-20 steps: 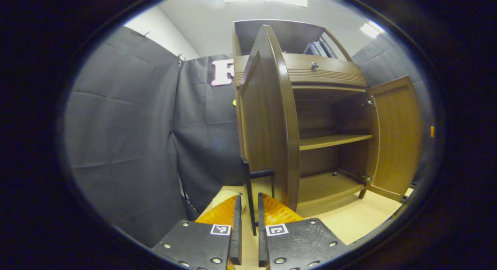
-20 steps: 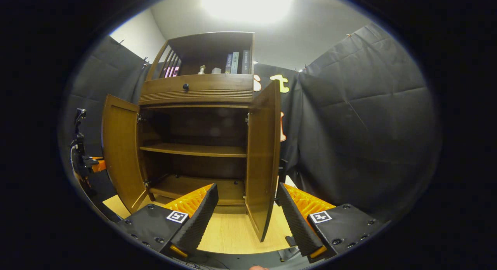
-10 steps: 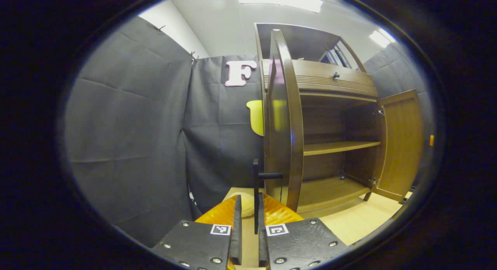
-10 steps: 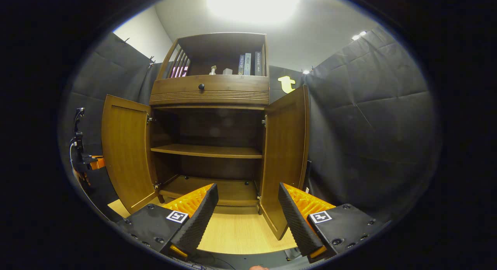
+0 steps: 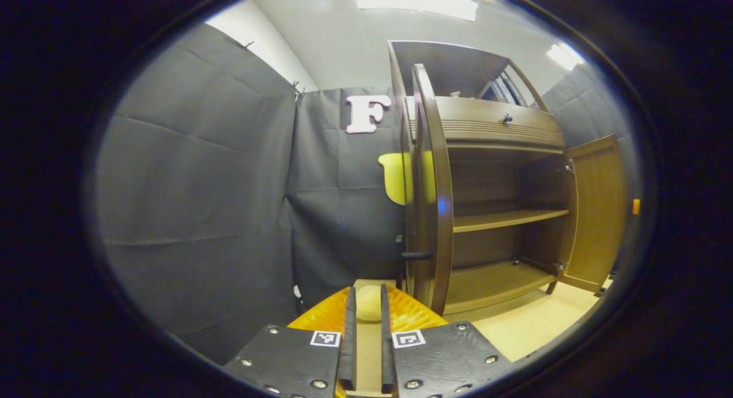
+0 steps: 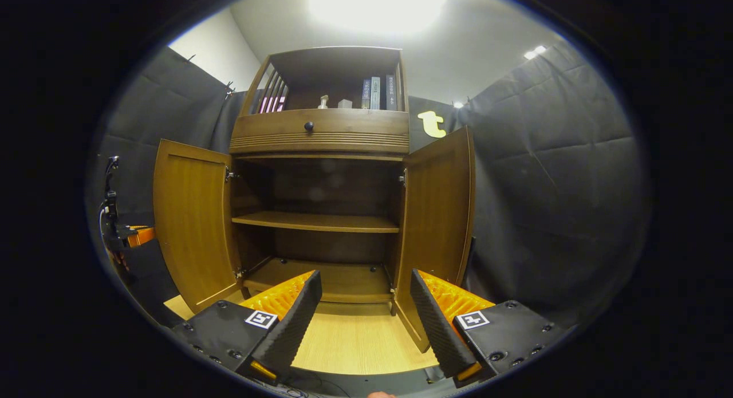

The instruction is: Open the right door of the double-door shoe cabinet with the right hand, and open the left door with the left hand.

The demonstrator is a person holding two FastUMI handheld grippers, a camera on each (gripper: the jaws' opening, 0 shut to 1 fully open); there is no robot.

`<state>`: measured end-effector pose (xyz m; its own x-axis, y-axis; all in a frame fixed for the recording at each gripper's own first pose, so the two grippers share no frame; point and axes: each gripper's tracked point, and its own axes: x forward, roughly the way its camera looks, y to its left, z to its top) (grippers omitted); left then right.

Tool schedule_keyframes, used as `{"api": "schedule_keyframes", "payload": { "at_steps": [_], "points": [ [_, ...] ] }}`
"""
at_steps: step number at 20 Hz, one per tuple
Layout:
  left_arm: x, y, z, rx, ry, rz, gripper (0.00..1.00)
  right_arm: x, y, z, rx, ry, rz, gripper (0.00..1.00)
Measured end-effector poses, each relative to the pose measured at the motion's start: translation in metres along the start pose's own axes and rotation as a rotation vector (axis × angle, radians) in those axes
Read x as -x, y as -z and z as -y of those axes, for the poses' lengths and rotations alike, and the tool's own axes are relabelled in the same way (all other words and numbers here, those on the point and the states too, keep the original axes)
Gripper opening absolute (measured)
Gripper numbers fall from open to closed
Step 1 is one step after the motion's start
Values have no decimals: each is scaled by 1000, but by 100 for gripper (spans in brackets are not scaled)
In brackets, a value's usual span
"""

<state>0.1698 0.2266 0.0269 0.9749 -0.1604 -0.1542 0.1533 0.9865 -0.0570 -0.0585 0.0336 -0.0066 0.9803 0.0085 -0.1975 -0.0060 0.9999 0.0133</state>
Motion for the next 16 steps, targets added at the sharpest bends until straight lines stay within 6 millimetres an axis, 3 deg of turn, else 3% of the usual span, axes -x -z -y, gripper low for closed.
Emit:
{"api": "schedule_keyframes", "payload": {
  "at_steps": [3,11,16],
  "points": [
    [9,-13,-1,1,-20,11,18,3,-6,14,2,-7,14,97],
    [34,-54,32,-4,-18,51,17,6,-39,72,-33,-12,36,98],
    [56,-71,42,-28,-46,59,18,11,-53,105,-32,-14,49,97]
  ]
}}
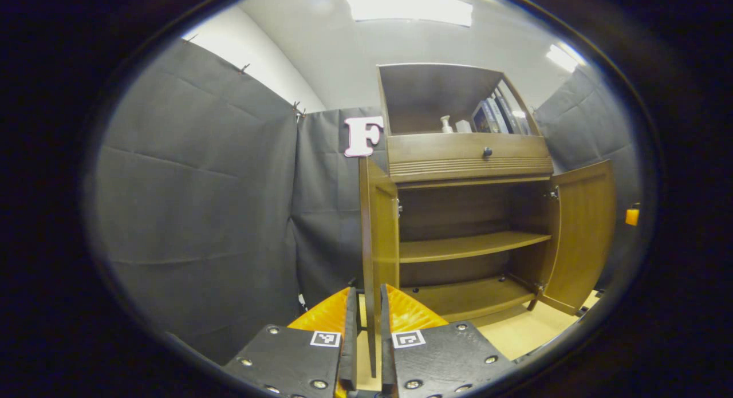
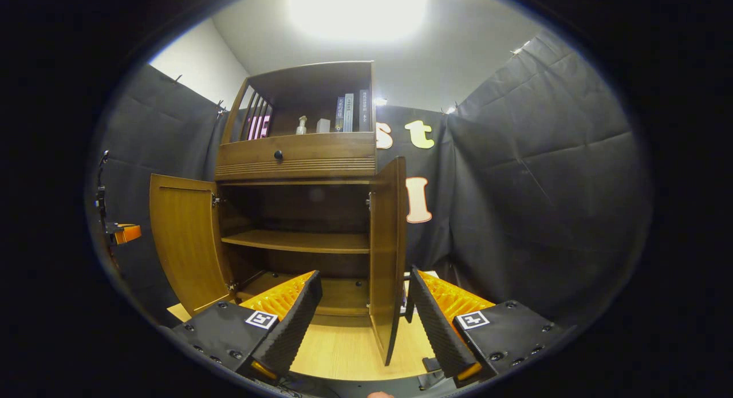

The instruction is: Open the right door of the double-door shoe cabinet with the right hand, and open the left door with the left hand.

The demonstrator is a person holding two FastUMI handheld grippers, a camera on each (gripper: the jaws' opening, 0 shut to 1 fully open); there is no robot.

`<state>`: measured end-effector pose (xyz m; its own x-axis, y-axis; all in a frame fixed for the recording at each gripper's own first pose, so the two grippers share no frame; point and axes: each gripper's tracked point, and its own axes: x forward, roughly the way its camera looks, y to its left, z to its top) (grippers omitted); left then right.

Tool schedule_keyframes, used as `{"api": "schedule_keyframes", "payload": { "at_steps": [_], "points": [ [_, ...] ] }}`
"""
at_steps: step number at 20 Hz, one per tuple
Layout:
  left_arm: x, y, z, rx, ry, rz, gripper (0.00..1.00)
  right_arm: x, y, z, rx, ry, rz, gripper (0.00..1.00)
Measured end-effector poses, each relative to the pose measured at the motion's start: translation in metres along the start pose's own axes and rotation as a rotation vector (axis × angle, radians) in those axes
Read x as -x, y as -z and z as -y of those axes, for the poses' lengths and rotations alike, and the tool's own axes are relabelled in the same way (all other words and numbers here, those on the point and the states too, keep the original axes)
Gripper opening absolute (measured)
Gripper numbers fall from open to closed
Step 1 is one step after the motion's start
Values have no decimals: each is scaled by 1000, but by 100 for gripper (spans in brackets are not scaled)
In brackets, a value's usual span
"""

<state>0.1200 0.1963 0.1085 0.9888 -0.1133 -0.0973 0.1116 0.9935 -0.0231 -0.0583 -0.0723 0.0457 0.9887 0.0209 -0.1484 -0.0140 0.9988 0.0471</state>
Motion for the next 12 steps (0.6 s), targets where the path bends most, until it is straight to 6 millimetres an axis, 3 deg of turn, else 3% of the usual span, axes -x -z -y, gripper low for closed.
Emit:
{"api": "schedule_keyframes", "payload": {
  "at_steps": [4,10,12],
  "points": [
    [7,-2,8,7,-10,-18,18,3,-2,18,-8,9,-4,96],
    [22,-12,14,8,-47,14,96,-5,-4,27,-20,4,0,97],
    [23,-16,15,12,-58,23,96,-8,-6,27,-22,1,7,97]
  ]
}}
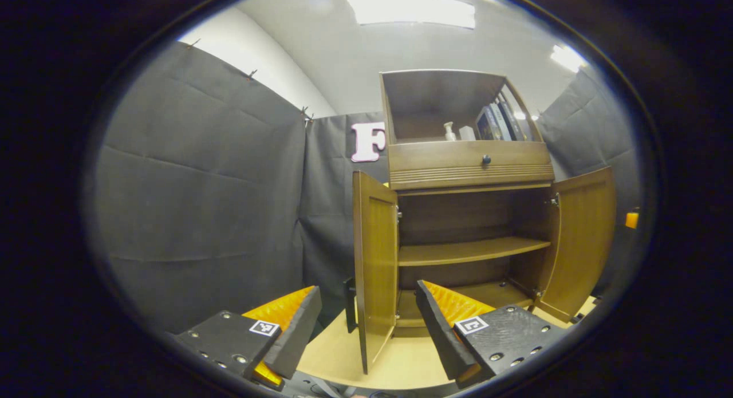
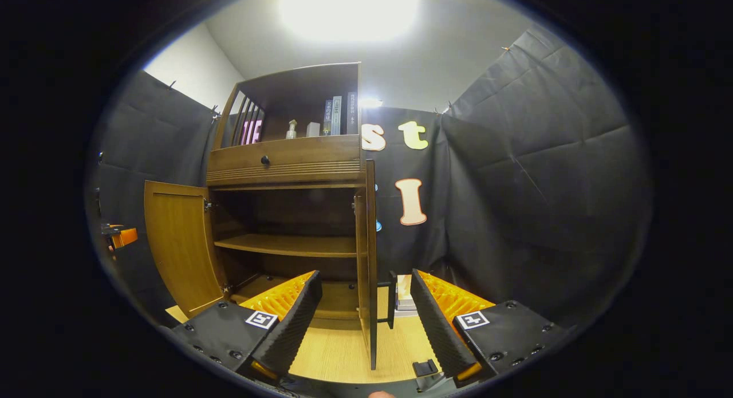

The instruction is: Open the right door of the double-door shoe cabinet with the right hand, and open the left door with the left hand.

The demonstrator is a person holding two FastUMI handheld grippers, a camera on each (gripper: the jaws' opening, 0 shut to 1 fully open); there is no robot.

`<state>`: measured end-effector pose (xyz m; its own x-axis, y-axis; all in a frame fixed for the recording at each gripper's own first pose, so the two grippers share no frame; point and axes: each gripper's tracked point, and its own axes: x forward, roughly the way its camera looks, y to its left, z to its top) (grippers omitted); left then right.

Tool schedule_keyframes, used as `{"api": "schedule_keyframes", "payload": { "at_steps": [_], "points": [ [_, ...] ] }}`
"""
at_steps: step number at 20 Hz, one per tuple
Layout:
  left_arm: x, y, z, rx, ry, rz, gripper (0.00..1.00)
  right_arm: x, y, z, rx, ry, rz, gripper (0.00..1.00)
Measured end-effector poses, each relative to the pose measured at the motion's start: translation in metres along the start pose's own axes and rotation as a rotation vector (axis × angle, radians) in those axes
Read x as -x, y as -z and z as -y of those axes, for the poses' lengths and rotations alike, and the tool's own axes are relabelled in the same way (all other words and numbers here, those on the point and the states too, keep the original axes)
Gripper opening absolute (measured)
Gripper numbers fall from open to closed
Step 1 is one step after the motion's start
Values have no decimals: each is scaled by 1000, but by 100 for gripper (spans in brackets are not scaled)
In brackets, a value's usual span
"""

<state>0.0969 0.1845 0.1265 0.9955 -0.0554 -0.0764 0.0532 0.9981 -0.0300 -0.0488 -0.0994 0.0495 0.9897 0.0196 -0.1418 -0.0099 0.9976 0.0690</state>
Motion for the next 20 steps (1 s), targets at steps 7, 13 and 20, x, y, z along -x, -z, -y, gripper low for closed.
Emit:
{"api": "schedule_keyframes", "payload": {
  "at_steps": [7,13,20],
  "points": [
    [1,-7,-2,-10,-15,19,96,-13,0,0,7,-2,7,98],
    [1,-8,-1,-23,-8,27,96,-18,-2,0,10,7,14,99],
    [0,-8,0,-31,1,30,96,-20,-1,-3,12,16,14,97]
  ]
}}
